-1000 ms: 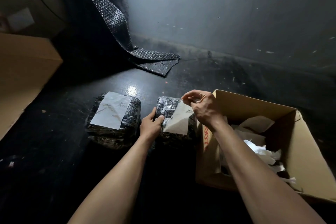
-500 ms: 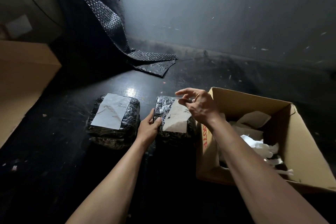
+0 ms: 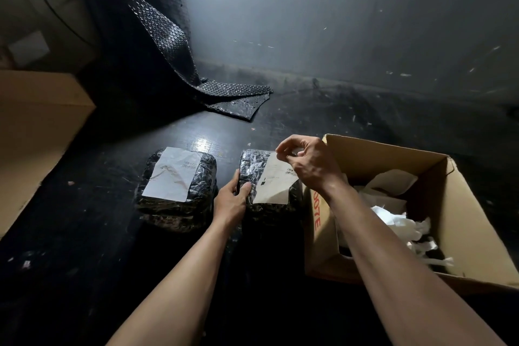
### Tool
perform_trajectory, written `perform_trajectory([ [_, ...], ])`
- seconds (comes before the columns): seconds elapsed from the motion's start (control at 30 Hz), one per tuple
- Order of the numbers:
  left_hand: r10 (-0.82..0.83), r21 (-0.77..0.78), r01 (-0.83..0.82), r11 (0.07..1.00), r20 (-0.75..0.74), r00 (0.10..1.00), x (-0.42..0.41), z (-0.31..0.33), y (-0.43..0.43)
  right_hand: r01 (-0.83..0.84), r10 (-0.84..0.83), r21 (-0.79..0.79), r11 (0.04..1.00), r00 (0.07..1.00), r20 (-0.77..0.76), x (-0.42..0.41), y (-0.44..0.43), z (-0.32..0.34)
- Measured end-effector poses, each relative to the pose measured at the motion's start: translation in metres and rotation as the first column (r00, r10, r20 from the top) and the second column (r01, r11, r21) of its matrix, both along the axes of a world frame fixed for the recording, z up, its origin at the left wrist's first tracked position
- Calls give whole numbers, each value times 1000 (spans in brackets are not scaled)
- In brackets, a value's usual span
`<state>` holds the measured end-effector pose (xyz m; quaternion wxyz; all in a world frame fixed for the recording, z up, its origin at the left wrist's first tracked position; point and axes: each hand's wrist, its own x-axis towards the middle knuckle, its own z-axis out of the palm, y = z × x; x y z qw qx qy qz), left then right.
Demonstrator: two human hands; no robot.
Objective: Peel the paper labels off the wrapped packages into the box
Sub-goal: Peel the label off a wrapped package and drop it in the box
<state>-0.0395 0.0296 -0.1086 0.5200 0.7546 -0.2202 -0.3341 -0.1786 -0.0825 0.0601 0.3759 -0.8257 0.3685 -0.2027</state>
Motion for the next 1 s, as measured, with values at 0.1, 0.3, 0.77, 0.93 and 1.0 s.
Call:
perform_trajectory([
  [0.1,9,19,-10,1000,24,1000,-1,4,1,-6,6,-2,1000,1000,11,-5,1,4],
  [0.3,-7,44,4,999,47,999,0,5,-1,18,-22,26,1000,985,174,-17,3,20],
  [0.77,-114,154,84,984,201,973,-11,20,6,92,-75,-92,991,982,176,-44,0,44],
  [0.93,-57,136,-4,991,440,896,-36,56,5,165,-138,-156,974,976,171,-69,-1,61],
  [1.0,-93,55,76,996,488,868,-57,73,2,207,-176,-197,958,971,164,-80,-3,68],
])
